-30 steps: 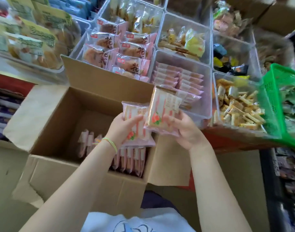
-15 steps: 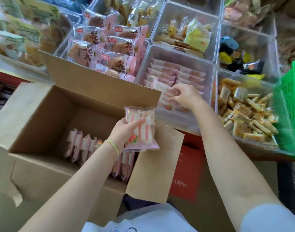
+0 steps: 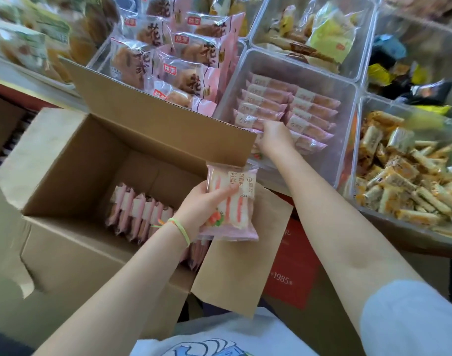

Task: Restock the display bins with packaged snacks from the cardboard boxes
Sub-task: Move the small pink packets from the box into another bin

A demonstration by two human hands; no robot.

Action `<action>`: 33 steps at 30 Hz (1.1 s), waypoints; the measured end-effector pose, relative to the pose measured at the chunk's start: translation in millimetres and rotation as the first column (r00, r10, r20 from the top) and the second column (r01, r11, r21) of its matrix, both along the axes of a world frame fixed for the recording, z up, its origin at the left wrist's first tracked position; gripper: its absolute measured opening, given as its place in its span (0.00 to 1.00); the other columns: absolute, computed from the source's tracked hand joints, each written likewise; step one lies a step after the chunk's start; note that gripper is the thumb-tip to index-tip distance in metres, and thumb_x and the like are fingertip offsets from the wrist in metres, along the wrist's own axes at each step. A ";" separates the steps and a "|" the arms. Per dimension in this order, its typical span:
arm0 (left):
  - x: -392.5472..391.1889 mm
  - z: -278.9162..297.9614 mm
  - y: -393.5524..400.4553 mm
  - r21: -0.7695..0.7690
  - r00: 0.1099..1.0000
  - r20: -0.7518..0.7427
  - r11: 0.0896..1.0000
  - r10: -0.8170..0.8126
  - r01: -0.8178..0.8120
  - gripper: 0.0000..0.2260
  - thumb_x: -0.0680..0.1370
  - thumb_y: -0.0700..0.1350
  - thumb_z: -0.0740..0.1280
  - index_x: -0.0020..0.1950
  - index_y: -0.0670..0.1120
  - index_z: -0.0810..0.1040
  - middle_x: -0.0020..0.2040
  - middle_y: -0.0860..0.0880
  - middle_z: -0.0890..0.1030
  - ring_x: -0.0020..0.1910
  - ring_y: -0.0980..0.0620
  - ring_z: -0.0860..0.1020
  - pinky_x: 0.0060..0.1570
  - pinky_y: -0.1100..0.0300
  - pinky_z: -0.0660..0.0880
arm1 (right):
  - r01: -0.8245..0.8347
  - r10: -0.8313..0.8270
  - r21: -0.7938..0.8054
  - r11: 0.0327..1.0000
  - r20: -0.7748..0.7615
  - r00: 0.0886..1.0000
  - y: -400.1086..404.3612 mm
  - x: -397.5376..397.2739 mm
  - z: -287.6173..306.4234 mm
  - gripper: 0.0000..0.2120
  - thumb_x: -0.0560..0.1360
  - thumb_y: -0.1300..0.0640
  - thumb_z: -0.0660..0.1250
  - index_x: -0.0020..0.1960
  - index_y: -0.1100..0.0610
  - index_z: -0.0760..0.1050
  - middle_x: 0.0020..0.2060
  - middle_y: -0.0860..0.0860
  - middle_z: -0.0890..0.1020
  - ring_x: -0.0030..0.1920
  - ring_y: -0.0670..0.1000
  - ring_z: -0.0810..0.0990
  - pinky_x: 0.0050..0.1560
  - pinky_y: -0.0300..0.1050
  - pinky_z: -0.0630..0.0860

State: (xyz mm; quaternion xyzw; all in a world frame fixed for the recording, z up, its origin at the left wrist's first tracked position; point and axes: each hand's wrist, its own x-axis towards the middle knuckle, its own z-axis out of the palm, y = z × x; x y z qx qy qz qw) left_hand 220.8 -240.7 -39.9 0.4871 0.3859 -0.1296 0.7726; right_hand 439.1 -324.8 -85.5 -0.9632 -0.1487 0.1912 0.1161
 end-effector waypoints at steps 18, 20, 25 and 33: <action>39.3 25.6 -63.5 -0.093 0.959 0.283 0.995 0.002 0.026 0.16 0.84 0.50 0.58 0.72 0.49 0.69 0.62 0.45 0.82 0.62 0.40 0.79 0.62 0.42 0.72 | 0.238 0.073 0.480 0.844 -0.544 0.836 -106.4 -84.7 105.0 0.22 0.69 0.41 0.76 0.59 0.49 0.79 0.49 0.43 0.86 0.48 0.41 0.84 0.52 0.44 0.82; 47.4 31.0 -64.0 0.088 0.969 0.244 0.996 -0.020 -0.001 0.13 0.85 0.48 0.58 0.67 0.47 0.73 0.54 0.49 0.84 0.53 0.47 0.83 0.54 0.48 0.78 | 0.306 0.007 0.547 0.779 -0.496 0.868 -105.4 -78.7 103.7 0.21 0.70 0.50 0.79 0.60 0.51 0.79 0.49 0.44 0.85 0.50 0.42 0.84 0.56 0.45 0.81; 41.5 12.6 -42.8 0.674 0.956 0.109 0.727 -0.274 0.131 0.06 0.80 0.46 0.64 0.54 0.50 0.79 0.50 0.51 0.80 0.50 0.52 0.78 0.52 0.56 0.76 | 0.211 -0.220 0.481 0.851 -0.039 0.975 -105.9 -37.9 104.9 0.17 0.73 0.51 0.75 0.59 0.51 0.74 0.48 0.44 0.80 0.48 0.46 0.78 0.44 0.44 0.76; 18.0 -5.0 -49.8 0.747 0.895 -0.056 0.576 -0.443 0.332 0.11 0.79 0.43 0.65 0.60 0.50 0.79 0.52 0.56 0.71 0.60 0.51 0.73 0.66 0.56 0.68 | -0.254 0.220 -0.357 0.899 -0.134 0.966 -65.9 7.1 26.4 0.18 0.77 0.63 0.63 0.66 0.53 0.71 0.60 0.57 0.78 0.52 0.55 0.77 0.40 0.39 0.75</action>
